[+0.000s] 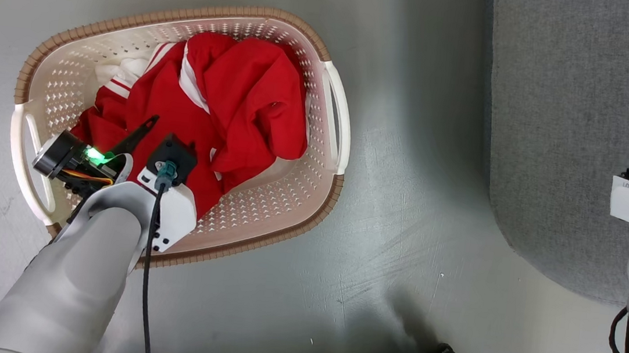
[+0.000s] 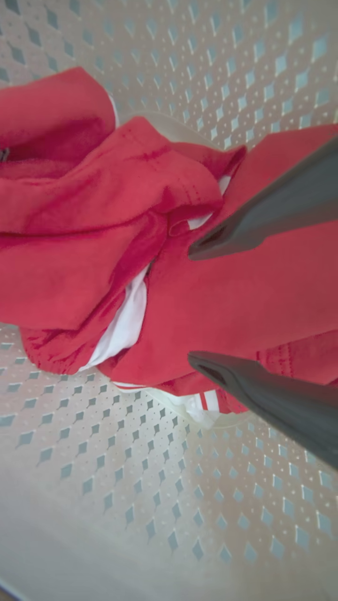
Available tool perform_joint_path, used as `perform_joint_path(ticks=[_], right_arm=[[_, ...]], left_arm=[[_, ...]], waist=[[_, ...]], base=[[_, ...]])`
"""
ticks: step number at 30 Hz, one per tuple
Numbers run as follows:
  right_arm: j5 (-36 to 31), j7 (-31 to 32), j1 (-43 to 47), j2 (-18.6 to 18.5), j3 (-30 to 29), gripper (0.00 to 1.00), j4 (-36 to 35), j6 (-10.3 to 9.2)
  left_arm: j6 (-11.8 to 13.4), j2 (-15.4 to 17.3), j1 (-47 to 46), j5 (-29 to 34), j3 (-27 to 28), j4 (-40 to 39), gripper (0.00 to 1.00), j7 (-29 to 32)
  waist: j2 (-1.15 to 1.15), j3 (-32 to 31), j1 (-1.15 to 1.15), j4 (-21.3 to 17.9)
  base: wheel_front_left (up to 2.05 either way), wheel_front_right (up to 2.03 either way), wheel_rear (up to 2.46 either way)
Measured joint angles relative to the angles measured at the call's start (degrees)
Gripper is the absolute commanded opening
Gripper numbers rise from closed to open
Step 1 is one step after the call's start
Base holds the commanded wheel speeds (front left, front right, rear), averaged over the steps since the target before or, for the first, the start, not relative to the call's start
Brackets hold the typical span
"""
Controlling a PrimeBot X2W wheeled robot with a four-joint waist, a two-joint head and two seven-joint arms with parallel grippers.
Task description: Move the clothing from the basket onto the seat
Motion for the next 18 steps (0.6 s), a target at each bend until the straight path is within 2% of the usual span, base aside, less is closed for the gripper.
perform_joint_path(ticks=[4,10,11,12,13,14,17,18], right_arm=[[0.0,0.0,-0.1,0.0,0.2,1.0,0.0,0.0],[0.1,0.0,-1.1,0.0,0.4,1.0,0.1,0.0],[0.1,0.0,-1.1,0.0,0.4,1.0,0.2,0.0],[0.1,0.0,-1.1,0.0,0.5,1.0,0.4,0.0],[0.1,0.0,-1.1,0.0,0.6,1.0,0.5,0.0],[0.1,0.0,-1.1,0.0,0.7,1.0,0.6,0.0],[0.1,0.0,-1.1,0.0,1.2,1.0,0.7,0.0],[0.3,0.0,-1.2,0.0,1.2,1.0,0.7,0.0]], left_arm=[[0.9,-0.2,-1.0,0.4,0.0,1.6,1.0,1.2],[1.0,-0.5,-2.4,0.5,-0.5,3.6,1.0,2.3],[1.0,-0.6,-2.6,0.5,-0.6,3.9,0.94,2.6],[0.9,-0.7,-2.8,0.6,-0.8,4.3,0.78,2.8],[0.9,-0.7,-2.9,0.8,-1.0,4.7,0.58,2.8],[0.9,-0.8,-3.0,0.9,-1.1,5.1,0.49,3.2],[0.9,-0.8,-3.4,1.0,-1.6,6.1,0.31,3.7],[0.9,-0.8,-3.6,1.1,-1.7,6.5,0.17,3.8]], waist=[[0.0,0.5,0.0,-0.1],[0.0,1.0,0.0,-0.4],[0.0,1.0,0.0,-0.5],[0.0,1.0,0.0,-0.5],[0.0,1.0,0.0,-0.6],[0.0,1.0,0.0,-0.7],[0.0,1.0,0.0,-0.9],[0.0,1.1,0.0,-1.0]], base=[[0.0,0.0,0.0],[0.0,0.0,0.0],[0.0,0.0,0.0],[0.0,0.0,0.0],[0.0,0.0,0.0],[0.0,0.0,0.0],[0.0,0.0,0.0],[0.0,0.0,0.0]])
